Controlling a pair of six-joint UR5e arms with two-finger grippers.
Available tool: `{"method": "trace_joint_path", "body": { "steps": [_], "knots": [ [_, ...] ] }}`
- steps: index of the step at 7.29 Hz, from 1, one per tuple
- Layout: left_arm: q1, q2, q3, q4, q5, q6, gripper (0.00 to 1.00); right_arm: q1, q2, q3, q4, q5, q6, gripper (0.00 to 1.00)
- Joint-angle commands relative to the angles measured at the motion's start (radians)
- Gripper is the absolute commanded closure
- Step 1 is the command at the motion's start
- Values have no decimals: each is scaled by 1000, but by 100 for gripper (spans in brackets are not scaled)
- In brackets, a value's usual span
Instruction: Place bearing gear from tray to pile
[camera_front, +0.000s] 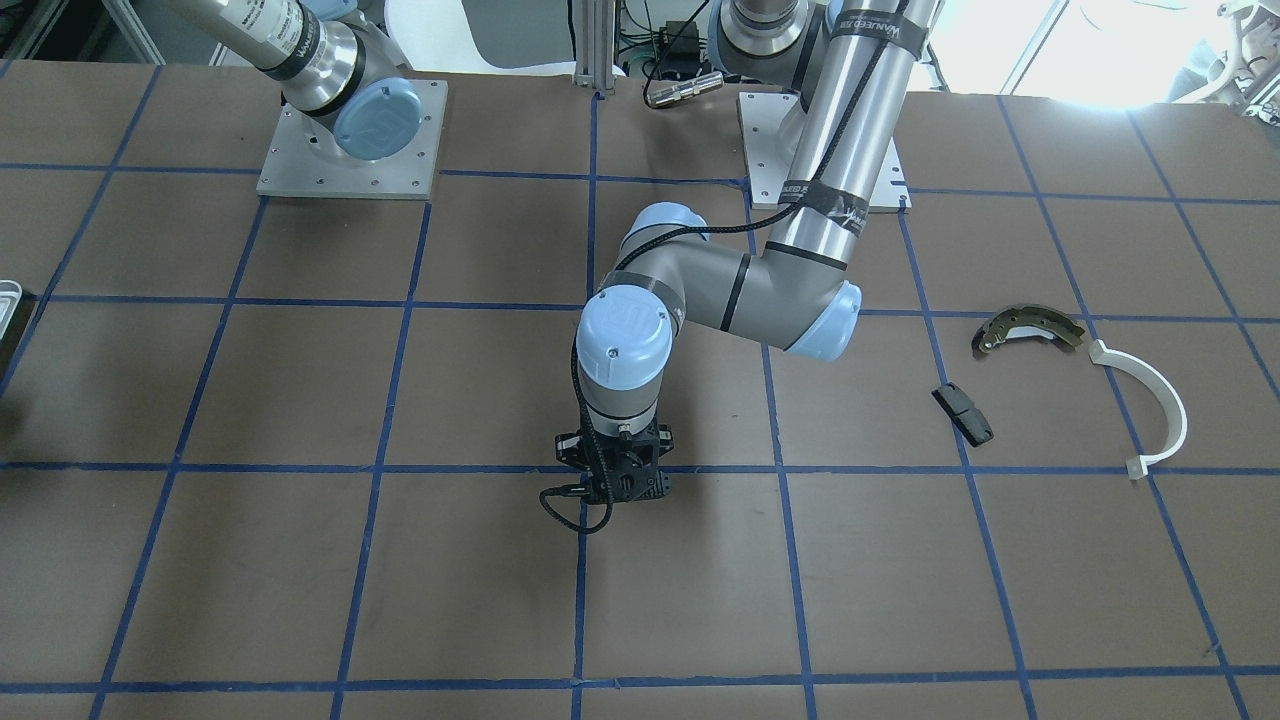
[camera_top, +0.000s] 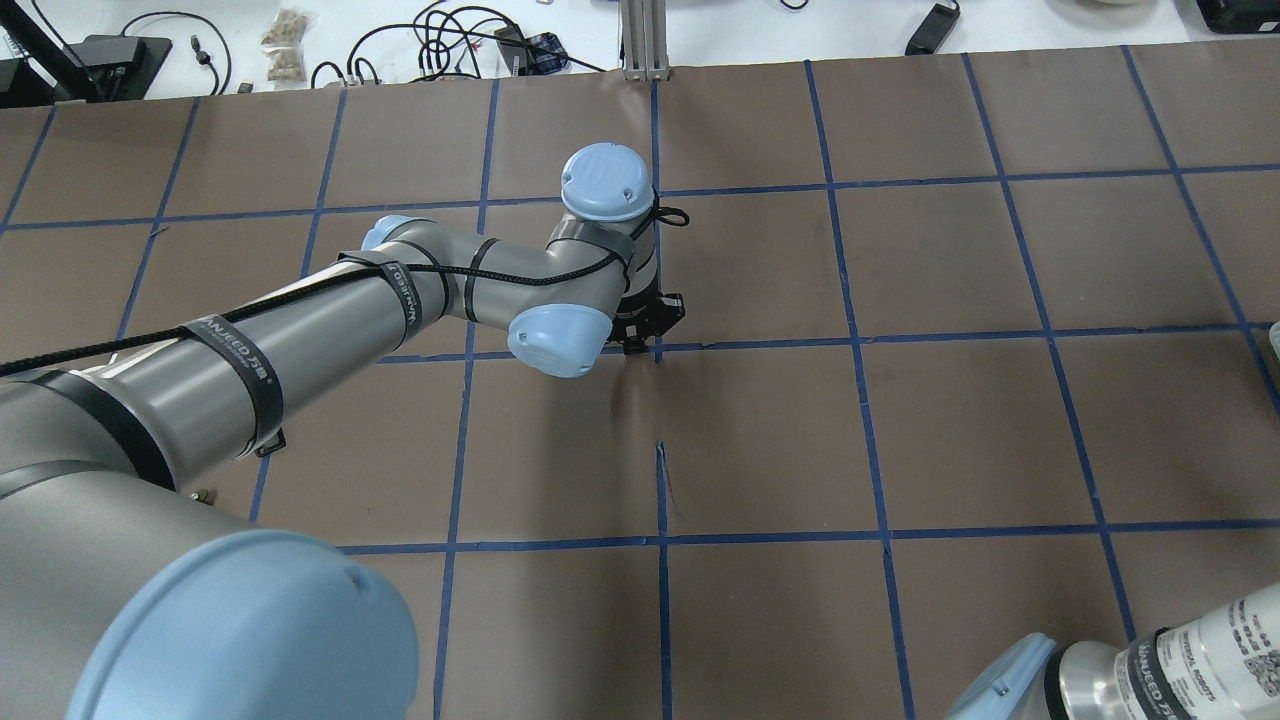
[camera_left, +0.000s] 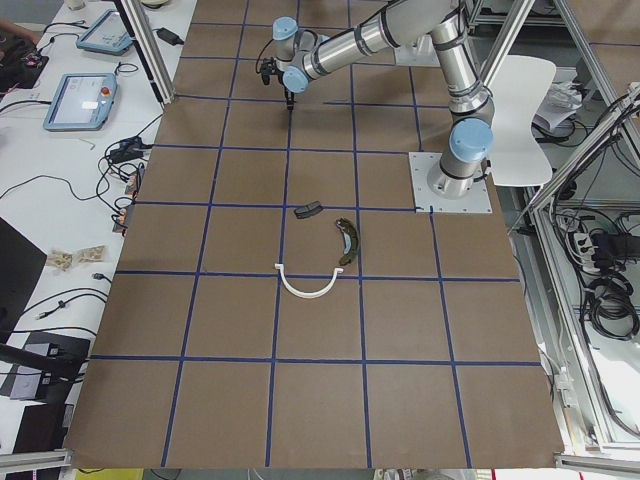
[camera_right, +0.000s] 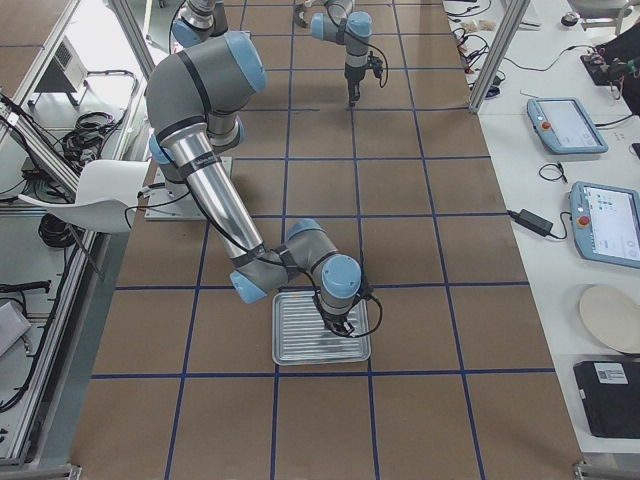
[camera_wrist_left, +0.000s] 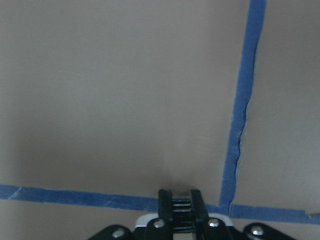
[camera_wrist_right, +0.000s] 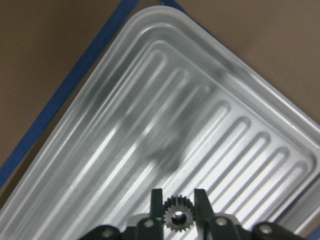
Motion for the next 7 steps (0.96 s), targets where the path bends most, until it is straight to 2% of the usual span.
{"method": "trace_joint_path", "body": {
  "steps": [1, 2, 3, 4, 5, 7],
  "knots": [
    [85, 82, -2, -116, 9, 106, 100, 109, -162, 13, 227, 11, 213, 88],
    [165, 135, -2, -203, 27, 218, 100, 193, -221, 13, 339, 10, 364, 88],
    [249, 188, -11, -262, 105, 371, 100, 268, -270, 22, 438, 13, 536, 88],
    [353, 249, -32, -288, 121, 546, 100, 356, -325, 64, 454, 17, 680, 88],
    [479, 278, -81, -274, 119, 681, 100, 471, -374, 121, 448, 69, 882, 88],
    [738, 286, -190, -147, 113, 992, 100, 728, -386, 160, 399, 85, 1251, 88]
  ]
}}
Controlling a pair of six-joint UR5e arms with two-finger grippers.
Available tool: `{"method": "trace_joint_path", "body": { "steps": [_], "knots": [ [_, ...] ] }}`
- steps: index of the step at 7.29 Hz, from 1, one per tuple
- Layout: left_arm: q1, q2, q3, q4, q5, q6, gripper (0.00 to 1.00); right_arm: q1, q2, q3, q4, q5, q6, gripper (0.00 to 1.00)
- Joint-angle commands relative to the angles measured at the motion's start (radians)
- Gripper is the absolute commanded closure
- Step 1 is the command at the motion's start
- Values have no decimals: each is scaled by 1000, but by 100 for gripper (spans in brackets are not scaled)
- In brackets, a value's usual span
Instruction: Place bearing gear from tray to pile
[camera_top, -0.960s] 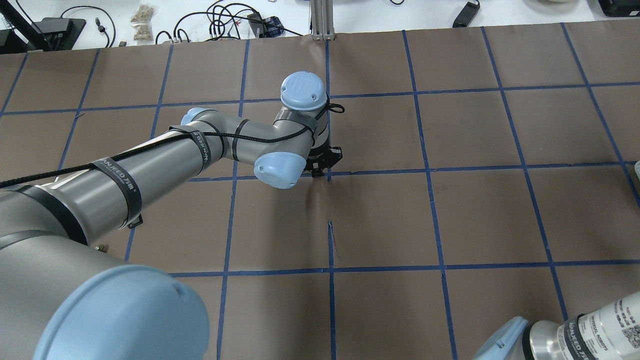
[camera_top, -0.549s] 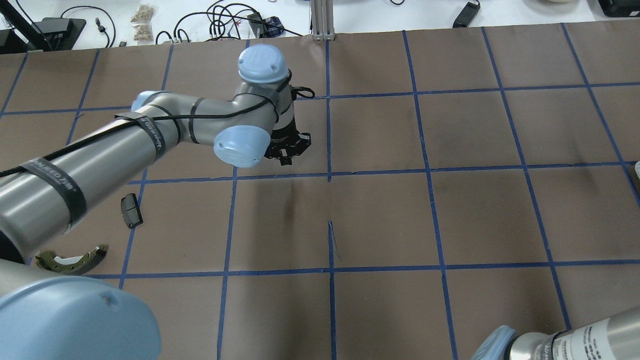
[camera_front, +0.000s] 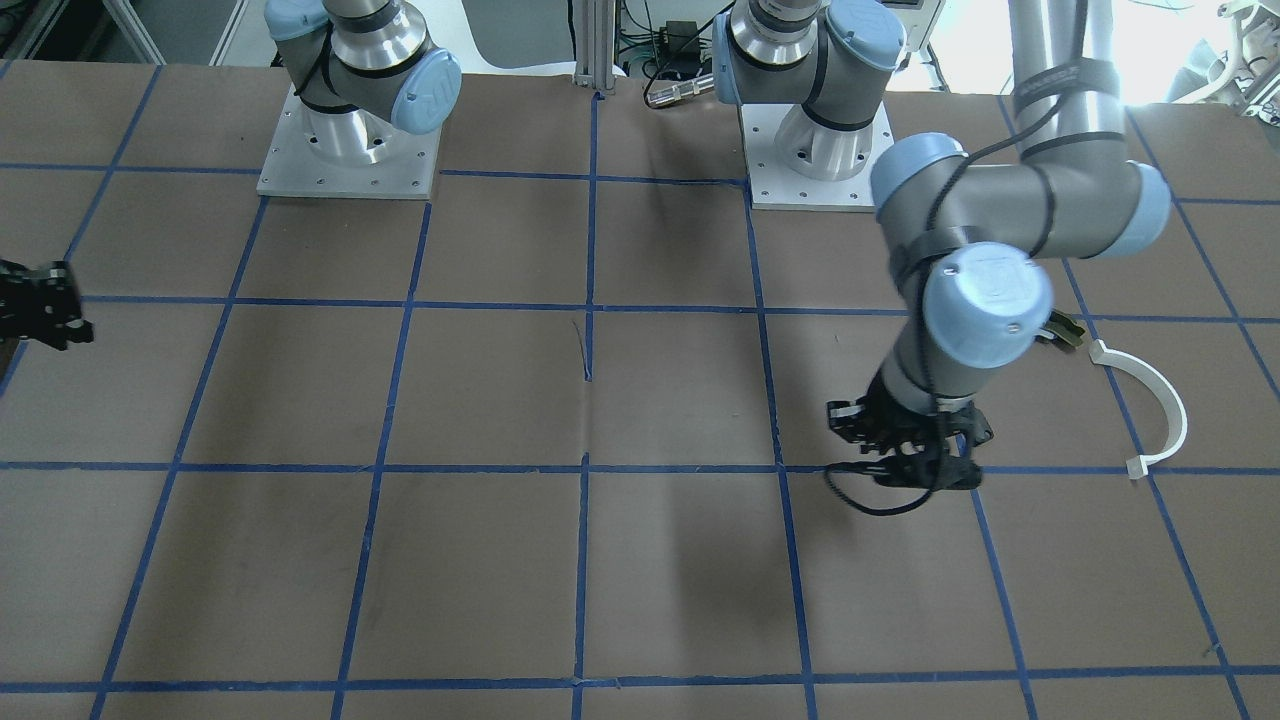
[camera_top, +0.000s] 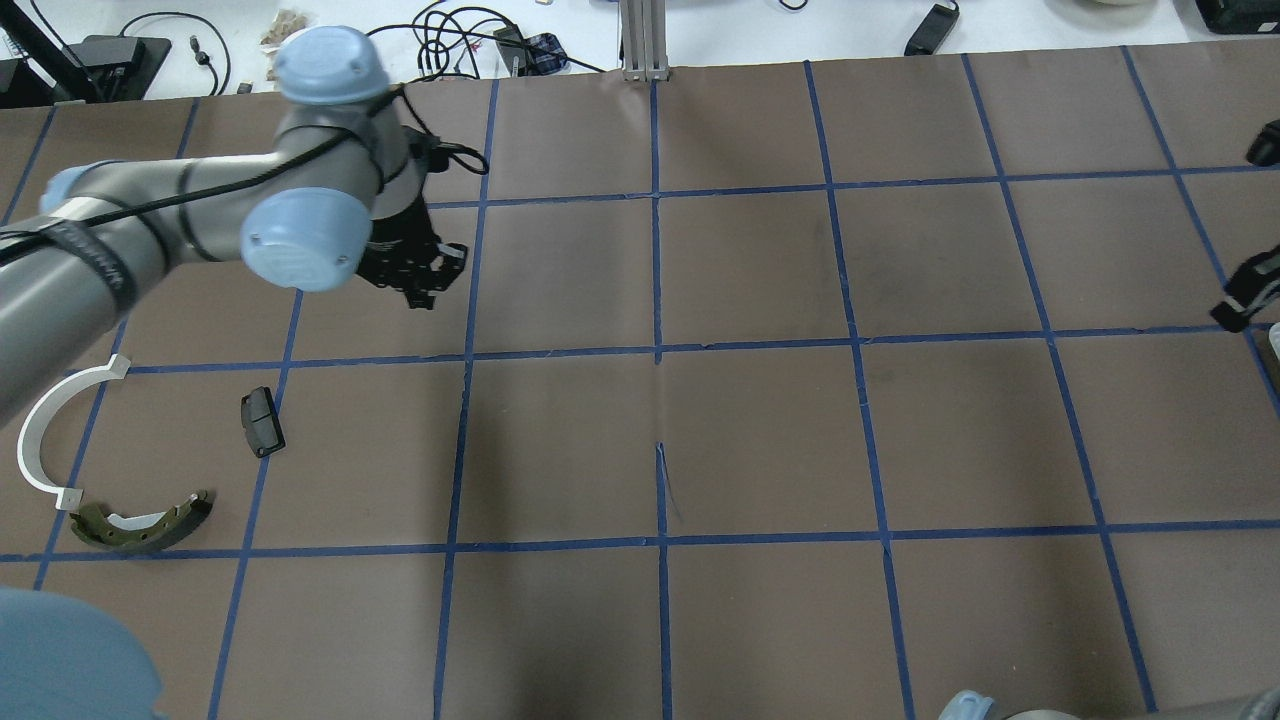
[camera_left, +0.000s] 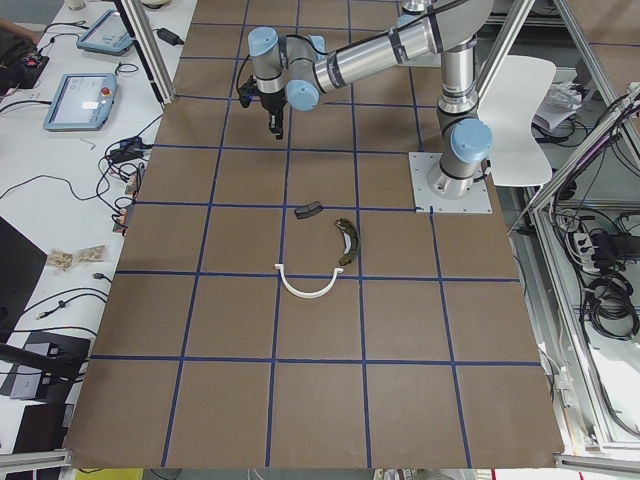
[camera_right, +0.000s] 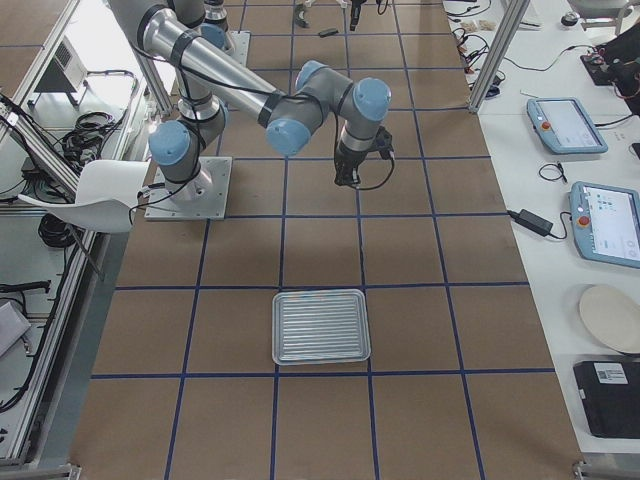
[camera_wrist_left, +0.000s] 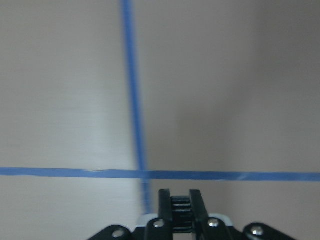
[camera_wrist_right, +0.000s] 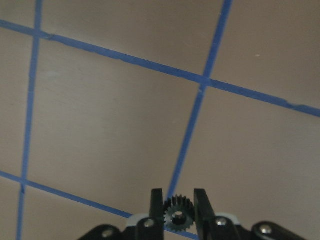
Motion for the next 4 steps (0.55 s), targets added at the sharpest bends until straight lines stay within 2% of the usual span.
{"method": "trace_joint_path", "body": {
  "steps": [1, 3, 4],
  "knots": [
    [259, 2, -116, 152, -6, 312, 100, 287, 18, 52, -120, 28, 423, 88],
    [381, -50, -147, 283, -6, 414, 100, 521, 125, 81, -370, 31, 683, 88],
    [424, -69, -147, 284, -3, 419, 100, 605, 186, 75, -456, 29, 775, 88]
  ]
}}
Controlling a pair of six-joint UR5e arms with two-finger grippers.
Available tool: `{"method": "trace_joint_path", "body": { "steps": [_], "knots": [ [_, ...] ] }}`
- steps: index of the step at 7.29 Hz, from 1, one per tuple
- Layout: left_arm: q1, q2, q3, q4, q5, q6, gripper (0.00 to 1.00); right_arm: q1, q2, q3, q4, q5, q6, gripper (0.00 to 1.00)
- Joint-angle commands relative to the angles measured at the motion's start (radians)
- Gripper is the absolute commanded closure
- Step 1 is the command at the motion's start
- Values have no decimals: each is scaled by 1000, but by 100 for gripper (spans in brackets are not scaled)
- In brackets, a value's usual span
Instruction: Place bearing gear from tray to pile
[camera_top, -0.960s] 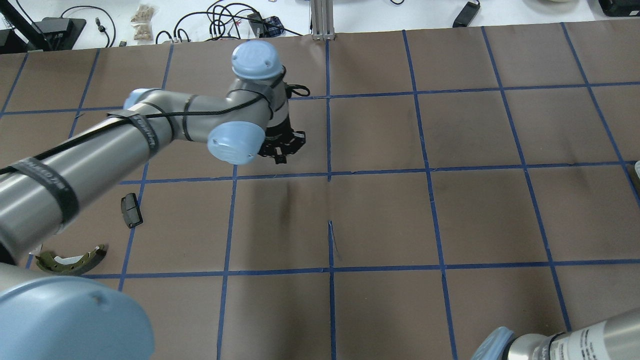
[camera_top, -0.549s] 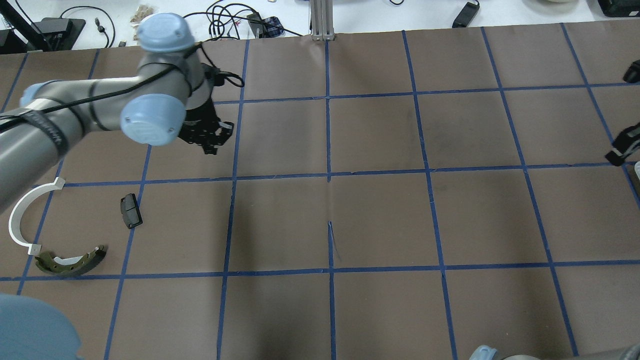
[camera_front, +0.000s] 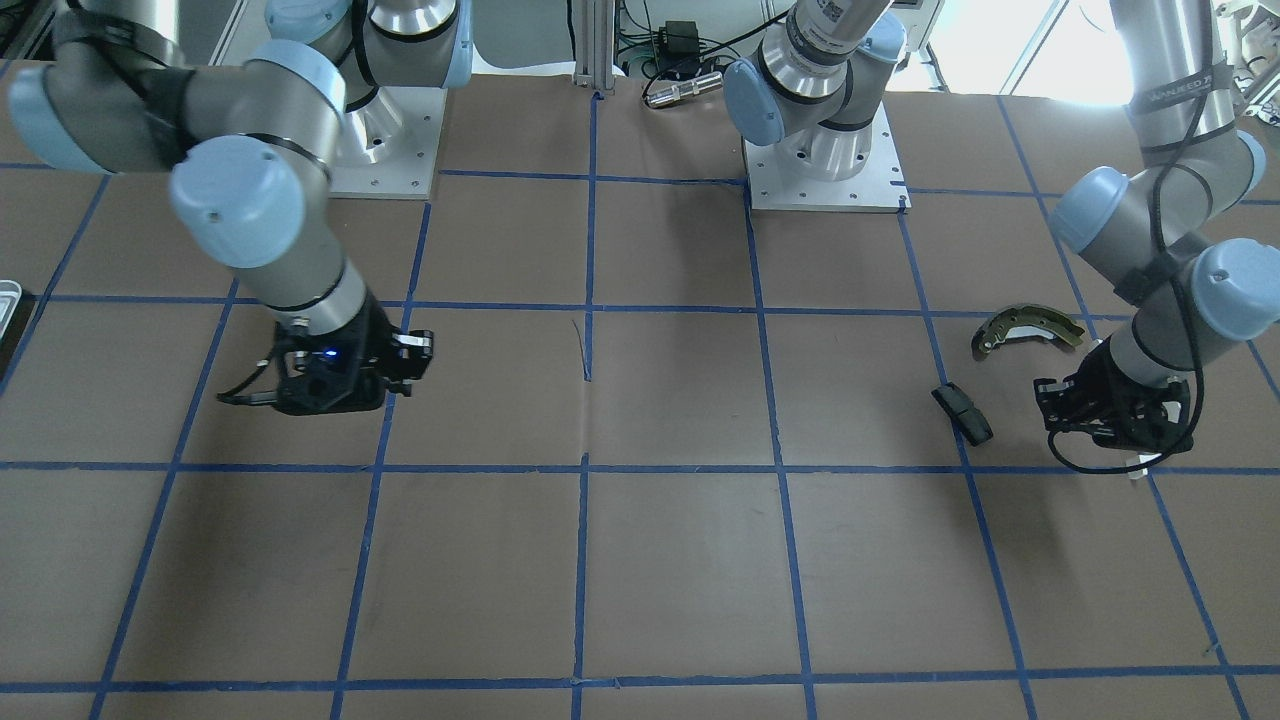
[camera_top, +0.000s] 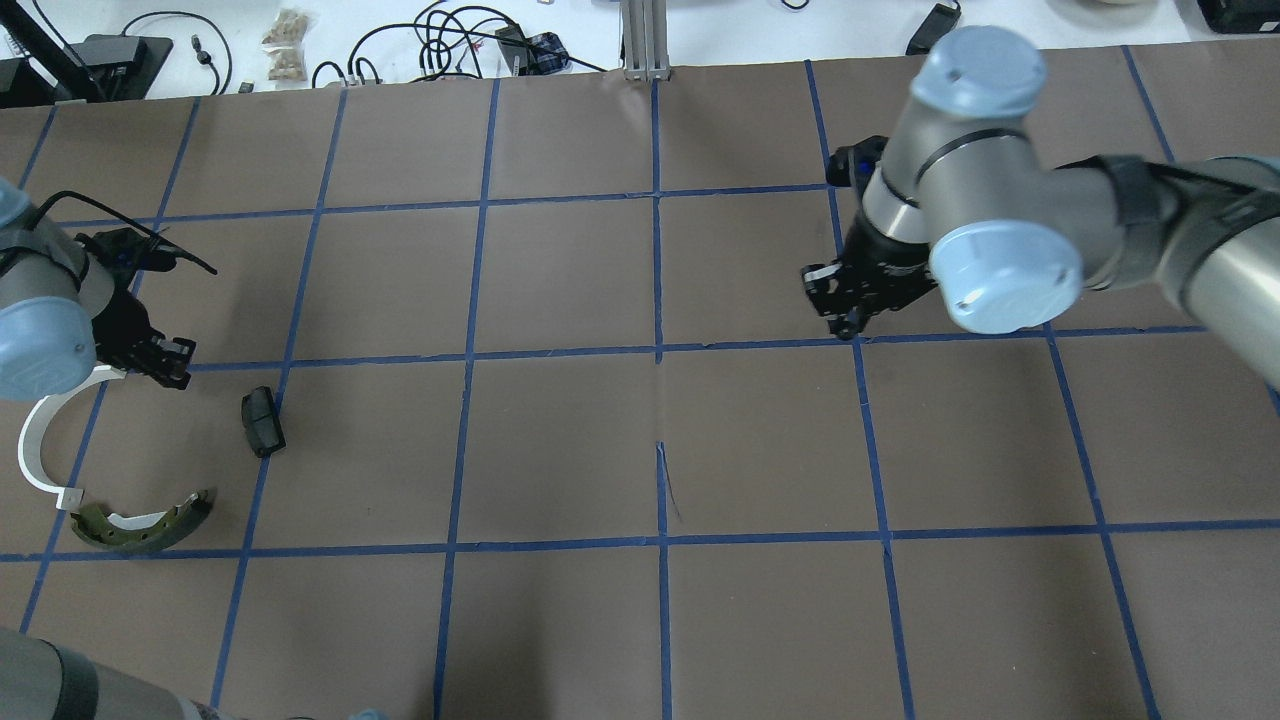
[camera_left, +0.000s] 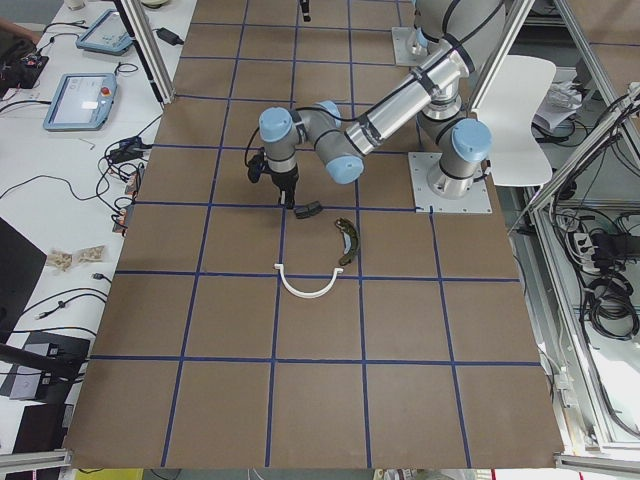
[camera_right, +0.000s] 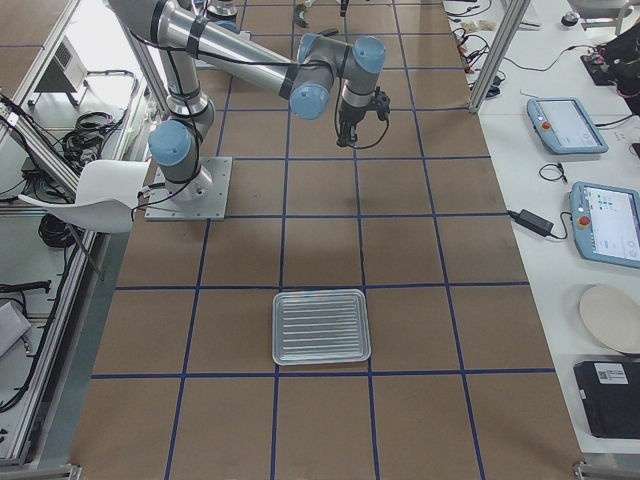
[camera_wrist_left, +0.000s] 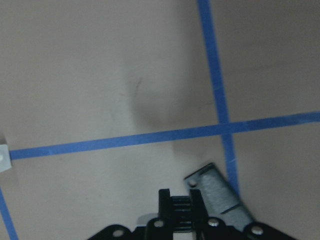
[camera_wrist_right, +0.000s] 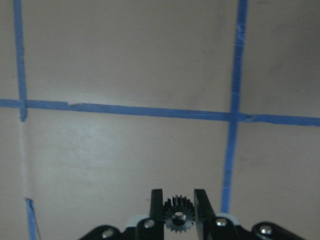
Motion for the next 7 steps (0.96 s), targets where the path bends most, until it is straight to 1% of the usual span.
{"method": "trace_joint_path", "body": {
  "steps": [1, 2, 3, 4, 5, 6, 7],
  "knots": [
    [99, -46, -8, 30, -2, 60, 100, 169, 131, -2, -196, -6, 163, 88],
    [101, -63, -7, 32, 0, 65, 98, 201, 175, -7, -258, 0, 180, 88],
    [104, -71, 4, 32, -3, 68, 77, 230, 212, -10, -308, 8, 221, 88],
    [101, -72, 1, 32, -6, 53, 22, 271, 247, -22, -327, 3, 232, 88],
    [96, -54, 4, 27, -17, 51, 10, 296, 275, -55, -339, -13, 250, 89],
    [78, -28, 4, 0, -79, 42, 9, 301, 292, -69, -338, -17, 250, 87],
    [35, 3, 12, -34, -85, 39, 8, 300, 298, -73, -326, -17, 253, 36]
  ]
}}
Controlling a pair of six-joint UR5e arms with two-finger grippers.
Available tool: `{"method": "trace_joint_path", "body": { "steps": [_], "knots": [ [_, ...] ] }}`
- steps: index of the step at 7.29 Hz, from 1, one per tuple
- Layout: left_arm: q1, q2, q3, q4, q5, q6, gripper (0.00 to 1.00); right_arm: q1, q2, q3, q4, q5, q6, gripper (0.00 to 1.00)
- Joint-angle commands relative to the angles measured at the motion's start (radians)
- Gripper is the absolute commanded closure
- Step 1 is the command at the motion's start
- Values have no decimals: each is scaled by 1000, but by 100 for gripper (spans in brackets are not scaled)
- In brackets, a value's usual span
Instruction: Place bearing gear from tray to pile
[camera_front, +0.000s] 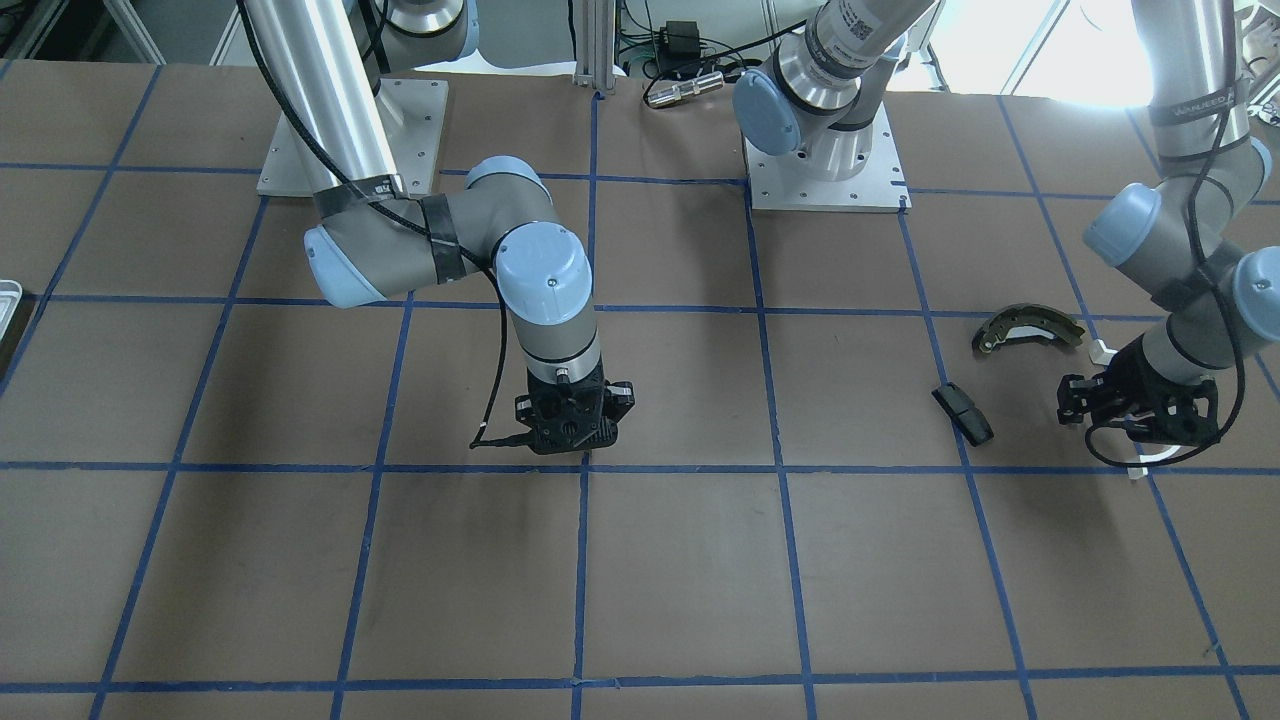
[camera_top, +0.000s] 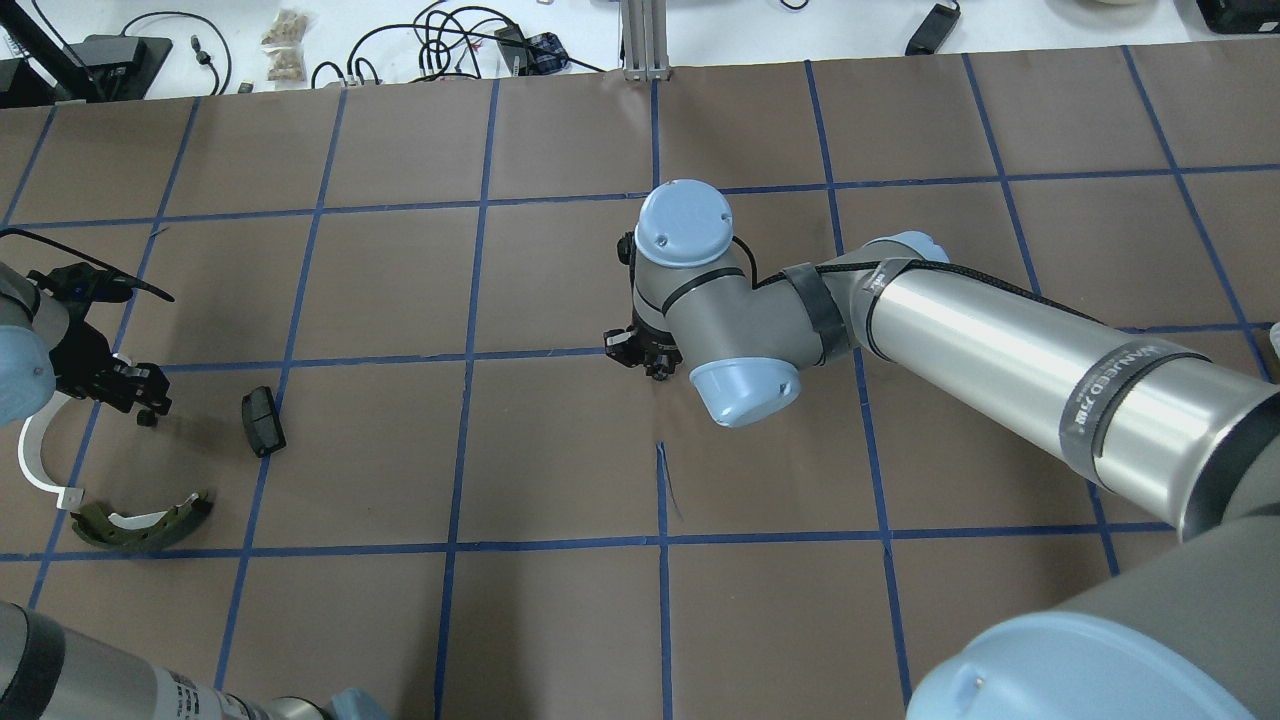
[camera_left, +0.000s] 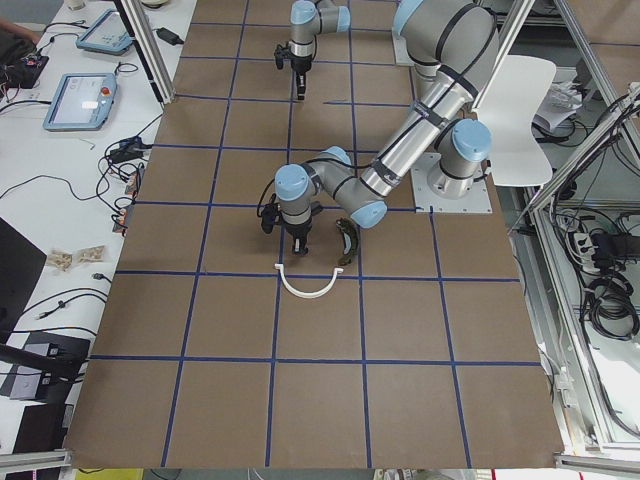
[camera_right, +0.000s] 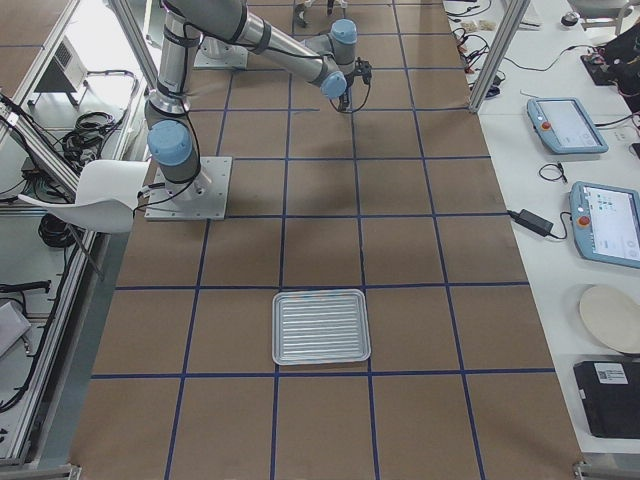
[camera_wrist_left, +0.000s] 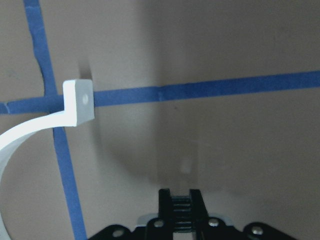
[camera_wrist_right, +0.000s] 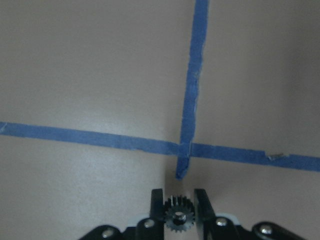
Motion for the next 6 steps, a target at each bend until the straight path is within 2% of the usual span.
{"method": "trace_joint_path", "body": {
  "steps": [1, 2, 4, 5, 6],
  "knots": [
    [-97, 66, 14, -74, -22, -49, 8, -13, -4, -20, 60, -3, -12, 8],
    [-161, 93, 28, -102, -21, -131, 6, -43, -51, -63, 133, 0, -17, 0],
    [-261, 136, 30, -142, -27, -265, 5, -145, -168, -254, 537, -2, -70, 0],
    [-309, 153, 31, -161, -33, -334, 5, -184, -226, -319, 709, -2, -92, 0],
    [-389, 149, 28, -161, -69, -421, 5, -205, -271, -345, 802, -23, -100, 0]
  ]
}}
